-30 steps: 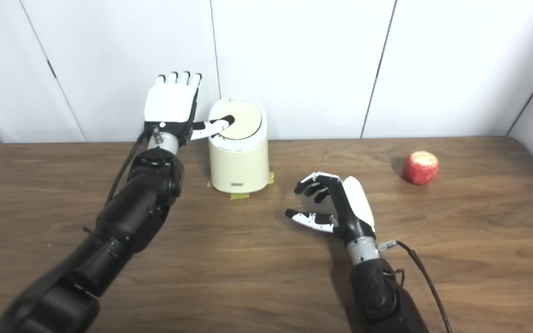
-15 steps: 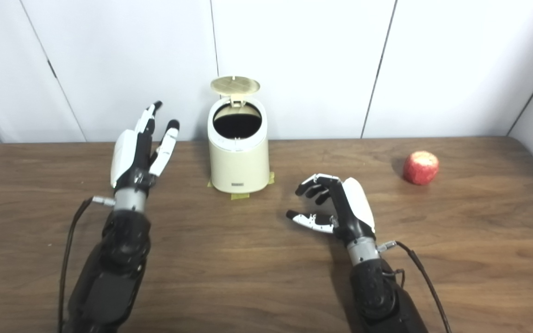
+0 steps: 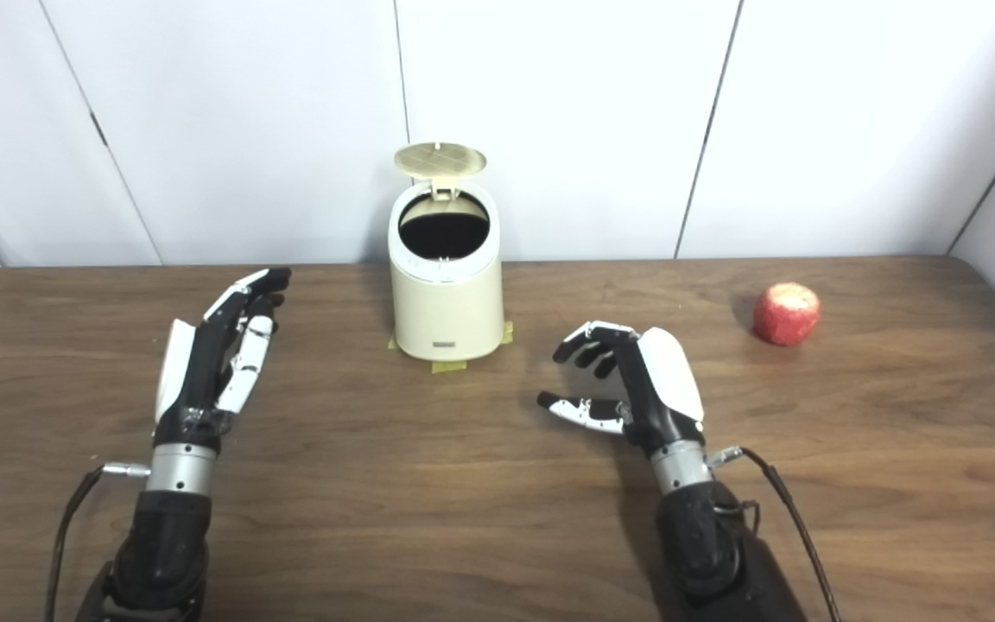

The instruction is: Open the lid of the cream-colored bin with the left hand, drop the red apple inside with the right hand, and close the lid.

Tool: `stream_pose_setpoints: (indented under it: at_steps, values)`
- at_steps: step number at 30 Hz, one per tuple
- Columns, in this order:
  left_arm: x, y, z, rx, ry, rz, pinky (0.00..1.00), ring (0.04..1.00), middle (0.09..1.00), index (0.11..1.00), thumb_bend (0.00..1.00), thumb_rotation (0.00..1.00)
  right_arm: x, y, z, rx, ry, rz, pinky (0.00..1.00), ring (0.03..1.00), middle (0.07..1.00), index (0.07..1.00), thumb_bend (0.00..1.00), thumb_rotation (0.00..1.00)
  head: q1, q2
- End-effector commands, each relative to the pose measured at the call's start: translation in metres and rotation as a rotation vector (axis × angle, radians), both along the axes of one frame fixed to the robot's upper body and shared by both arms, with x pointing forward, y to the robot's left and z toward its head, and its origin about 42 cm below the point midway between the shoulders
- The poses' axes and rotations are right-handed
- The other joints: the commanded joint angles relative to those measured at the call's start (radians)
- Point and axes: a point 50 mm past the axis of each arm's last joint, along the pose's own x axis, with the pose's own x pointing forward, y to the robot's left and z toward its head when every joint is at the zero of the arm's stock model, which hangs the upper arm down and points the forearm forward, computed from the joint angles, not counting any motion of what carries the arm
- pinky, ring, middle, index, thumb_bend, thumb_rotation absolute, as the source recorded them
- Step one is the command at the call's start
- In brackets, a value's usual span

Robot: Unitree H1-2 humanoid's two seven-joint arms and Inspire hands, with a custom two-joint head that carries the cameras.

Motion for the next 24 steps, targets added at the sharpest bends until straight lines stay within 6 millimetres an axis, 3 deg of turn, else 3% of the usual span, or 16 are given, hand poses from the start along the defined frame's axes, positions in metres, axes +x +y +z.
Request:
stream_pose_setpoints:
  at_steps: [1,3,4,6,9,12,16,21,24]
  values:
    - [-0.001,0.003,0.011,-0.003,-0.062,-0.017,0.63,0.749,0.793,0.794,0.18,0.82,0.019,-0.008,0.054,-0.094,-0.111,0.000,0.39,0.536,0.763,0.633,0.49,0.25,-0.003,0.001]
    - [-0.004,0.004,0.006,0.002,-0.051,-0.015,0.64,0.753,0.793,0.793,0.17,0.80,0.024,-0.020,0.076,-0.207,-0.083,-0.031,0.51,0.728,0.877,0.819,0.63,0.46,-0.006,0.001]
    - [-0.005,0.004,0.004,0.004,-0.046,-0.013,0.64,0.757,0.794,0.793,0.17,0.80,0.027,-0.028,0.087,-0.258,-0.073,-0.050,0.57,0.784,0.902,0.856,0.70,0.49,-0.008,0.000]
    - [-0.007,0.004,0.000,0.007,-0.041,-0.010,0.64,0.753,0.791,0.793,0.17,0.79,0.037,-0.044,0.102,-0.333,-0.066,-0.077,0.64,0.843,0.917,0.894,0.82,0.49,-0.010,0.000]
    - [-0.011,0.006,-0.007,-0.002,-0.031,-0.018,0.66,0.762,0.793,0.795,0.18,0.77,0.053,-0.069,0.131,-0.435,-0.026,-0.114,0.66,0.852,0.913,0.908,0.94,0.48,-0.015,0.001]
    - [-0.013,0.006,-0.010,0.002,-0.023,-0.022,0.66,0.766,0.790,0.792,0.17,0.76,0.057,-0.078,0.152,-0.482,0.021,-0.135,0.64,0.850,0.928,0.933,0.97,0.47,-0.025,0.004]
    - [-0.013,0.007,-0.012,0.009,-0.025,-0.023,0.66,0.757,0.780,0.781,0.17,0.77,0.058,-0.094,0.175,-0.562,0.119,-0.180,0.69,0.885,0.941,0.923,0.99,0.42,-0.026,0.009]
    - [-0.012,0.007,-0.011,0.004,-0.029,-0.026,0.65,0.749,0.778,0.774,0.17,0.78,0.062,-0.115,0.185,-0.592,0.224,-0.255,0.66,0.892,0.934,0.898,0.98,0.32,-0.034,0.014]
    - [-0.013,0.006,-0.011,0.004,-0.017,-0.031,0.66,0.756,0.784,0.781,0.18,0.84,0.067,-0.130,0.182,-0.604,0.285,-0.306,0.62,0.884,0.926,0.889,0.98,0.30,-0.037,0.015]
